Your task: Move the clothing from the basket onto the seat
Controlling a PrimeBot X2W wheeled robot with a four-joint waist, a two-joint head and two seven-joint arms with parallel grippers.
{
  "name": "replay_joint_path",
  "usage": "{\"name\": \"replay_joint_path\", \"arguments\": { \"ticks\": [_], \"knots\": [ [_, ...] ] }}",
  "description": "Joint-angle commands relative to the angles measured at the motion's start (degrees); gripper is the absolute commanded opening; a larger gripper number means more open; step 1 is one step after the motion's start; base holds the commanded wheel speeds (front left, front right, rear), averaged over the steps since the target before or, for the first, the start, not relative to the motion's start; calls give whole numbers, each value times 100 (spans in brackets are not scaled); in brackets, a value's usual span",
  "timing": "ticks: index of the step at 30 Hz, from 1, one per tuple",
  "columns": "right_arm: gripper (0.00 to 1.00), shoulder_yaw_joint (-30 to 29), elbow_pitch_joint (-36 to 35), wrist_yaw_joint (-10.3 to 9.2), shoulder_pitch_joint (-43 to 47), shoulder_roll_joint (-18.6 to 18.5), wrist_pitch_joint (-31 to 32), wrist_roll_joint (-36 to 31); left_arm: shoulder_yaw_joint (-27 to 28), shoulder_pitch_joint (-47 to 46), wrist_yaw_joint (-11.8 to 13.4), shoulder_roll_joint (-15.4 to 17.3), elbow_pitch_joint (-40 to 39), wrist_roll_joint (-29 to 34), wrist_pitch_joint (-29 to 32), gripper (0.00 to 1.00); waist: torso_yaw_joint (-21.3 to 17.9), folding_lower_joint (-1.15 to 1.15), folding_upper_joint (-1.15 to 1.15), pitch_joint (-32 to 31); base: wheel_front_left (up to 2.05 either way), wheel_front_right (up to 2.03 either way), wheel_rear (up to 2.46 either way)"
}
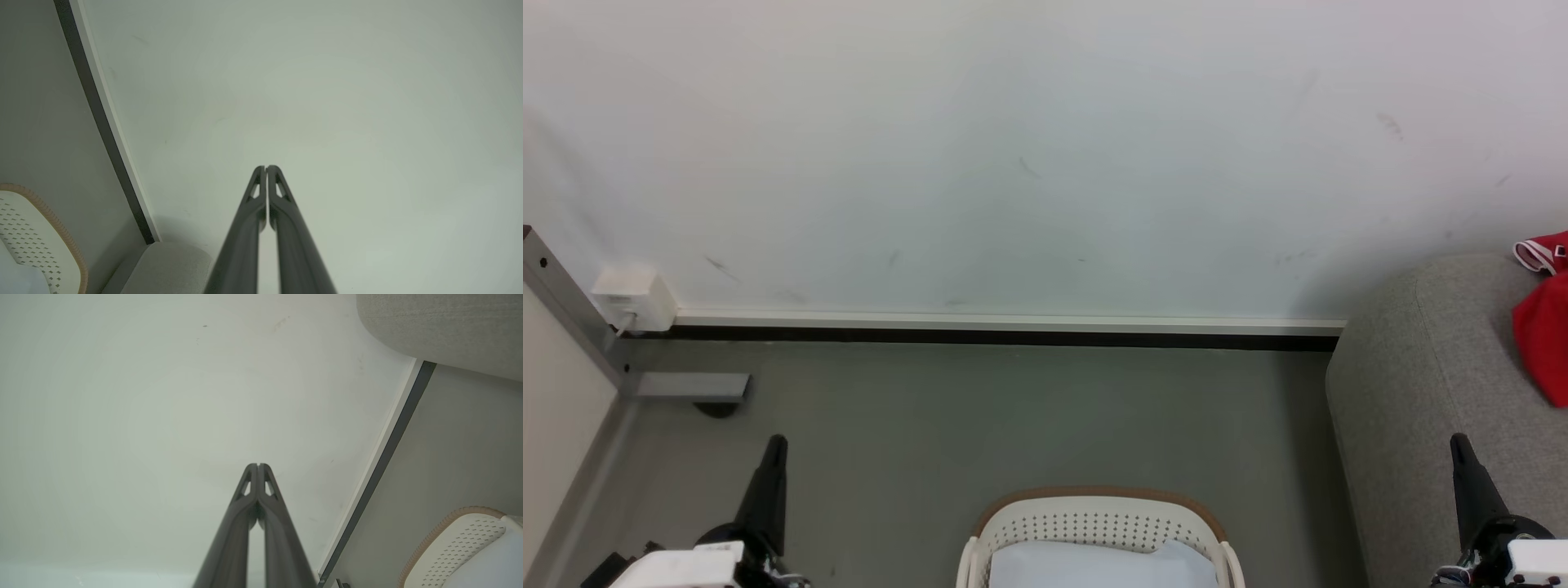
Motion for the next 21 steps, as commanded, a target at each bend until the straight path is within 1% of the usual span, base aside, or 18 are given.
{"name": "replay_joint_path", "arguments": {
  "ticks": [1,21],
  "knots": [
    [0,-19,17,-12,-78,-11,20,6,15,-45,-13,10,-15,-77,24,0,0,0,0,0,0,0,0],
    [0,-17,16,-13,-78,-11,19,9,14,-44,-13,11,-16,-78,24,0,0,0,0,0,0,0,0]
  ]
}}
